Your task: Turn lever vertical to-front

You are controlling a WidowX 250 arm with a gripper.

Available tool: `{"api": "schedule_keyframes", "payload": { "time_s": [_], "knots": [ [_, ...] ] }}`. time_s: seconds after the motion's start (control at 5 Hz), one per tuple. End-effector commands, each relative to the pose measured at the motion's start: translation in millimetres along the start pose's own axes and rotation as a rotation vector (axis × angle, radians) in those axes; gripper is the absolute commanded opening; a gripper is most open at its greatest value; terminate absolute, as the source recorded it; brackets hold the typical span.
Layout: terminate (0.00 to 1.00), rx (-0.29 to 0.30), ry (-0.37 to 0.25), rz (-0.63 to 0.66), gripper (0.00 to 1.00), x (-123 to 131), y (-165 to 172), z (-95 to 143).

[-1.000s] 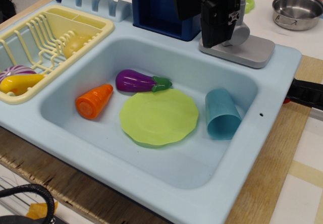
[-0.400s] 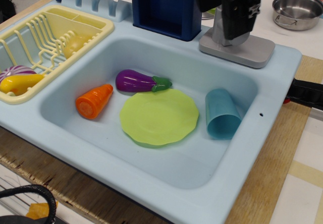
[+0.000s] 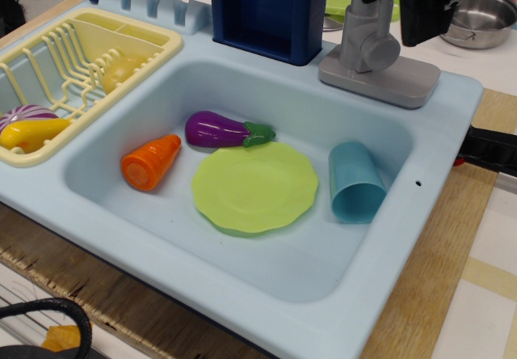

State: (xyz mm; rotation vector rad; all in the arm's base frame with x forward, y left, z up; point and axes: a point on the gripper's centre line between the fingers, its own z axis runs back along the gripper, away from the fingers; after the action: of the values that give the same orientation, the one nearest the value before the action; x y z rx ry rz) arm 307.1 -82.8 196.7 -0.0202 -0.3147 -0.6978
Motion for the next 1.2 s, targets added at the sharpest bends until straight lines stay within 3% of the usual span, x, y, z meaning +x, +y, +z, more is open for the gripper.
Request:
{"api": "schedule_keyframes", "payload": {
  "time_s": [0.0, 0.2, 1.0],
  "knots": [
    [0.0, 0.025, -0.042, -0.018, 1.0, 13.3, 8.3, 2.2],
    [0.0, 0.048, -0.034, 0.02, 0.0, 2.9, 3.3, 5.1],
    [0.0, 0.042, -0.023, 0.077, 0.0, -9.5, -9.5, -2.4]
  ]
}}
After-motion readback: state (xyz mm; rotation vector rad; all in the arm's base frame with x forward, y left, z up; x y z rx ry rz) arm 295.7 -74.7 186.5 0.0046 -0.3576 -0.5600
